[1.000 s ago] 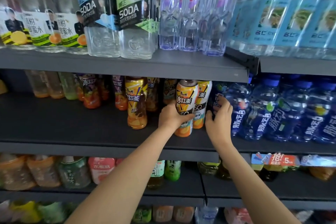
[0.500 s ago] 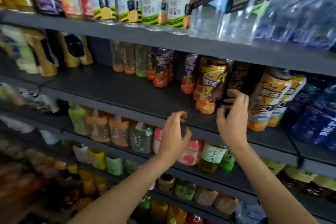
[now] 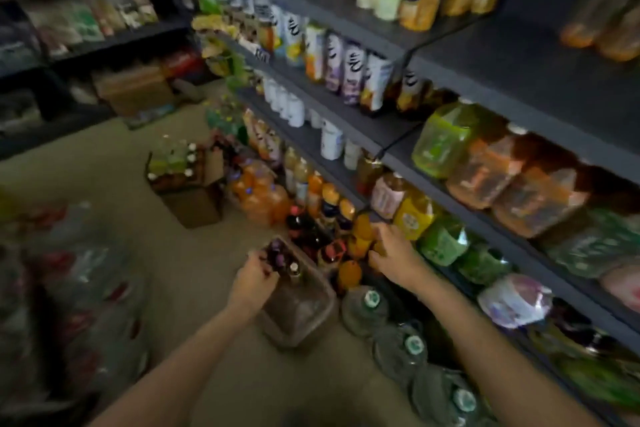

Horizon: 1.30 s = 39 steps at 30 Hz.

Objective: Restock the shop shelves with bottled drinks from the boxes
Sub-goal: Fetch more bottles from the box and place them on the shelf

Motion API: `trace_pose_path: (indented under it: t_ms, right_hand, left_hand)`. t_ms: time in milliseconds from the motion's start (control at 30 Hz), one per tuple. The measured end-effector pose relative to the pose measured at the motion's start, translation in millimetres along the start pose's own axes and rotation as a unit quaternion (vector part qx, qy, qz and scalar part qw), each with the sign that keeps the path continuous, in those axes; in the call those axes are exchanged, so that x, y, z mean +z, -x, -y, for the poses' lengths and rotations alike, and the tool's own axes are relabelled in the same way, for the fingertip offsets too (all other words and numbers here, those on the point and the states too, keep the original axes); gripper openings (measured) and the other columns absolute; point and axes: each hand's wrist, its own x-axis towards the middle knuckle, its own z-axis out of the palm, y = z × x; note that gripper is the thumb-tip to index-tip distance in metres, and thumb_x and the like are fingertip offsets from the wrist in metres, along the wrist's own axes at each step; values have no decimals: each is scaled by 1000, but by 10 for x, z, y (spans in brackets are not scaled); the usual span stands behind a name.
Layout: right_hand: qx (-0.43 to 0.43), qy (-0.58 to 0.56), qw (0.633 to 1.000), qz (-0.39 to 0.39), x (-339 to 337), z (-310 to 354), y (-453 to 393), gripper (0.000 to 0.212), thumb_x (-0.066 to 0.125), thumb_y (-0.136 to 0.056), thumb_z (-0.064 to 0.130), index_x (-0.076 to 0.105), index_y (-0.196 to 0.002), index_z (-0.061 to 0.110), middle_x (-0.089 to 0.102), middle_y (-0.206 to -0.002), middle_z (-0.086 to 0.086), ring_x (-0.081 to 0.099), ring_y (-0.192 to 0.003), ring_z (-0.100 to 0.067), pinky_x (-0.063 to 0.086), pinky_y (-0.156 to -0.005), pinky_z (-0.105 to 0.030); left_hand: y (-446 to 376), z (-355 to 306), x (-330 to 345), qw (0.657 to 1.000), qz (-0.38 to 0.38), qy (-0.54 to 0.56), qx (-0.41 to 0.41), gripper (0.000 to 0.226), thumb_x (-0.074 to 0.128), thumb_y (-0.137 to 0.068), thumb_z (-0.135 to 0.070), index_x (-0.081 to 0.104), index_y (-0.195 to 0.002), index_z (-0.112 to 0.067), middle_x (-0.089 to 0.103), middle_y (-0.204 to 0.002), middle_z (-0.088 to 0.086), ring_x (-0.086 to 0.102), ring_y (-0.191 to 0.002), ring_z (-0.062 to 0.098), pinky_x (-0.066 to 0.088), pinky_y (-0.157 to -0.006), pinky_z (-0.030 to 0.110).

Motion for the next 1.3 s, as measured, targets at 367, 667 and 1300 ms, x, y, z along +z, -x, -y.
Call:
trace_pose_path:
  t_ms: [367,667,1300]
  right_hand:
    - [49,34,978,198,1806,-98,-1855,22,56,-90,18,54,-110,9,51,-111,-7,56,-97,-22,42,-73,-28]
    - [72,80,962,252,3870,-781,-3067,50,54,-87,10,43,-135,11,44,-136,-14,39,-128,-30,34,-103,-33]
    - [-26,103,968,229,3892,-676,-3547,28,72,-78,20,65,-102,7,64,-105,-13,58,-102,-26,38,-77,-27]
  left_hand:
    - [-1474,1361,-347,992,-43,-1,-122,32,59,-85,-2,48,-114,4,64,-100,20,62,-92,33,43,-78,33]
    - [-2740,2667,696,991,62,-21,-113,41,55,-83,3,47,-123,-3,56,-86,3,59,-78,27,40,-67,30]
    - [-3118,3149,1271,971,217,98,-12,73,59,-63,-21,37,-133,-27,52,-125,4,54,-110,19,43,-97,35]
